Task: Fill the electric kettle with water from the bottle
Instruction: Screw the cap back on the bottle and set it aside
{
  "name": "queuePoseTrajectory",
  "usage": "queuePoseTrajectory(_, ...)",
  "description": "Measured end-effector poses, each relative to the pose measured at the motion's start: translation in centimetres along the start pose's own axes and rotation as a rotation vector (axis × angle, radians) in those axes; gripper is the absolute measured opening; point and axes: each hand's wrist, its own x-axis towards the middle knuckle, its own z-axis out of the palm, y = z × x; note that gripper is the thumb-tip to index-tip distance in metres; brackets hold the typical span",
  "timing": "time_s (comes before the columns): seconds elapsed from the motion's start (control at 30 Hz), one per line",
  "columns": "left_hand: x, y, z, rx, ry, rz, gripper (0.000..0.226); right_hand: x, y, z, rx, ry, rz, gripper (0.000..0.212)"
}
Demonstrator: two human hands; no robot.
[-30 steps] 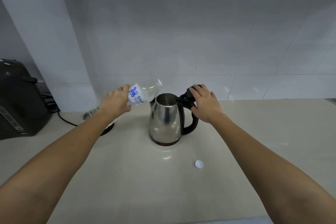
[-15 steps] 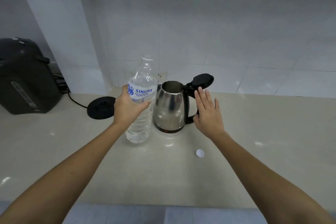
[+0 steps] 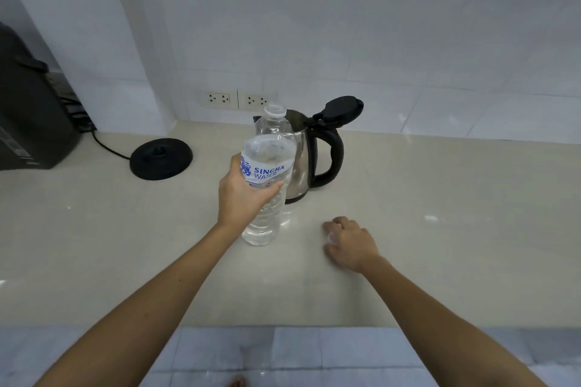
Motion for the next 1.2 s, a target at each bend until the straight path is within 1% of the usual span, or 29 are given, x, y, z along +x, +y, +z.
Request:
queuePoseTrajectory(0.17, -0.1, -0.2, 0.9, -0.018, -0.011, 0.011, 0.072, 0.6, 0.3, 0.5, 0.045, 0.014, -0.002, 0.045)
queuePoseTrajectory(0.3, -0.1, -0.6, 0.5, 0.011, -0.050, 0.015, 0.084, 1.5, 0.3, 0.2, 0.169, 0.038, 0.011, 0.036)
queuePoseTrajectory(0.4, 0.0, -0.8, -0.1, 0.029, -0.074, 0.006, 0.091, 1.9, -0.3, -1.8, 0.381, 0.149, -0.012, 0.024)
queuePoseTrajectory(0.5, 0.2, -0.9, -0.1, 0.033, -0.104, 0.002, 0.089, 1.9, -1.7, -5.8, 0.605, 0.297, -0.140, 0.015)
queuePoseTrajectory(0.57, 0.2, -0.9, -0.1, 0.021, -0.124, -0.003, 0.093, 1.7, -3.1, -9.0, 0.773, 0.406, -0.205, 0.014)
queuePoseTrajectory(0.63, 0.1, -0.7, -0.3, -0.004, -0.132, 0.012, 0.102, 1.4, -4.5, -12.3, 0.972, 0.504, -0.272, 0.014)
queuePoseTrajectory(0.73, 0.6, 0.6, -0.3, -0.058, -0.090, 0.048, 0.104, 1.4, -6.7, -16.8, 1.137, 0.554, -0.393, 0.016)
queuePoseTrajectory(0.8, 1.3, 1.7, -0.5, -0.044, -0.068, 0.085, 0.100, 1.6, -8.2, -19.0, 1.173, 0.535, -0.458, 0.018)
queuePoseTrajectory(0.87, 1.9, 2.4, -0.8, -0.017, -0.084, 0.118, 0.097, 2.0, -9.5, -20.4, 1.181, 0.492, -0.498, 0.020)
queuePoseTrajectory(0.93, 2.0, 2.6, -1.1, -0.004, -0.105, 0.127, 0.096, 2.4, -10.5, -21.1, 1.173, 0.453, -0.538, 0.020)
queuePoseTrajectory(1.03, 1.8, 2.5, -1.0, 0.028, -0.091, 0.119, 0.093, 2.8, -11.4, -21.6, 1.158, 0.411, -0.573, 0.021)
queuePoseTrajectory(1.2, 1.6, 2.7, -1.2, 0.101, -0.082, 0.113, 0.093, 2.9, -11.9, -21.9, 1.042, 0.354, -0.608, 0.022)
